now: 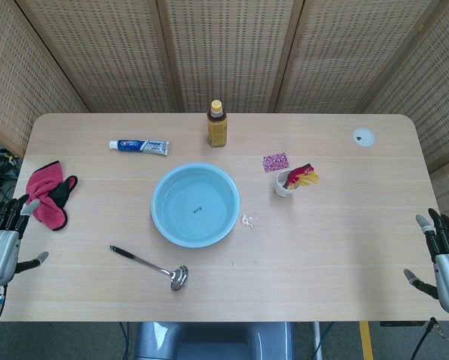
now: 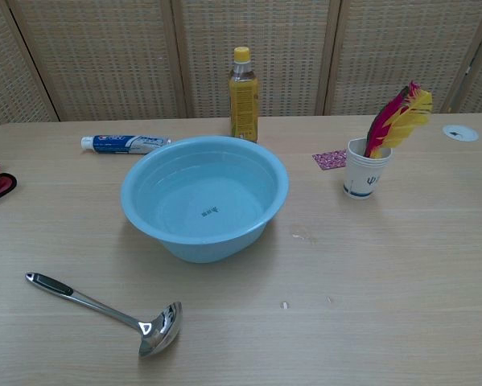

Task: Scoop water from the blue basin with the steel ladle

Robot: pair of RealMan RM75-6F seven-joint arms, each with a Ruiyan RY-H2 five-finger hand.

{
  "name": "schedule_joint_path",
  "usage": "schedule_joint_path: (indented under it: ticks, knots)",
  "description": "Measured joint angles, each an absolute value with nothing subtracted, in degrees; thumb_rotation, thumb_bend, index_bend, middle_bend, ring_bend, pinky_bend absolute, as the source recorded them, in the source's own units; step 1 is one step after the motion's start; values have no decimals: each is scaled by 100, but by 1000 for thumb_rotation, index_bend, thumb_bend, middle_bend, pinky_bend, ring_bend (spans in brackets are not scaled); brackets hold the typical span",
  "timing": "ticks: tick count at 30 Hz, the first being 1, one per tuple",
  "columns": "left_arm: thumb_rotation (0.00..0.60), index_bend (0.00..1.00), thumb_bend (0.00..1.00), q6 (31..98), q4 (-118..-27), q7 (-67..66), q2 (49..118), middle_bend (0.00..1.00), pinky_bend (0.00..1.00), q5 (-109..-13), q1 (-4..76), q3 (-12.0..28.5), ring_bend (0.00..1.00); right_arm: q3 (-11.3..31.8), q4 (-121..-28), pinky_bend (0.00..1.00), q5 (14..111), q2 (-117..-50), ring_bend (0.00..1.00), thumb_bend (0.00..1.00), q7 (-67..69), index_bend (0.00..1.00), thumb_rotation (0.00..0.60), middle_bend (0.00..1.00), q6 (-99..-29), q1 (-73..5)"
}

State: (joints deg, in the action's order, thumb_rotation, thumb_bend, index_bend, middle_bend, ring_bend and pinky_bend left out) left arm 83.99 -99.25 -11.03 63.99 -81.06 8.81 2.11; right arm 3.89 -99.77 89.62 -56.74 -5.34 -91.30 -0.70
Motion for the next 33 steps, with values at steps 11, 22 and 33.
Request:
schedule_joint_path:
  ticks: [11, 22, 33]
  knots:
    - [600, 0, 0, 8287, -9752, -974, 6395, 625, 516, -8426, 940, 149, 569, 392, -9988, 0, 8993, -5673, 0, 0, -451, 0, 600, 0, -9159, -60]
    - [600, 211, 0, 7180, -9079, -1496, 6821, 968, 1000, -8733, 1551, 13, 922, 419, -9969, 0, 8953, -5688, 0, 0, -408, 0, 600, 0, -9130, -82]
    - [600, 426, 164, 5812, -8715, -2243, 7522, 970, 1000, -8381, 2262, -47, 923, 429, -9954, 0, 8915, -5707, 0, 0, -404, 0, 600, 0, -9089, -99]
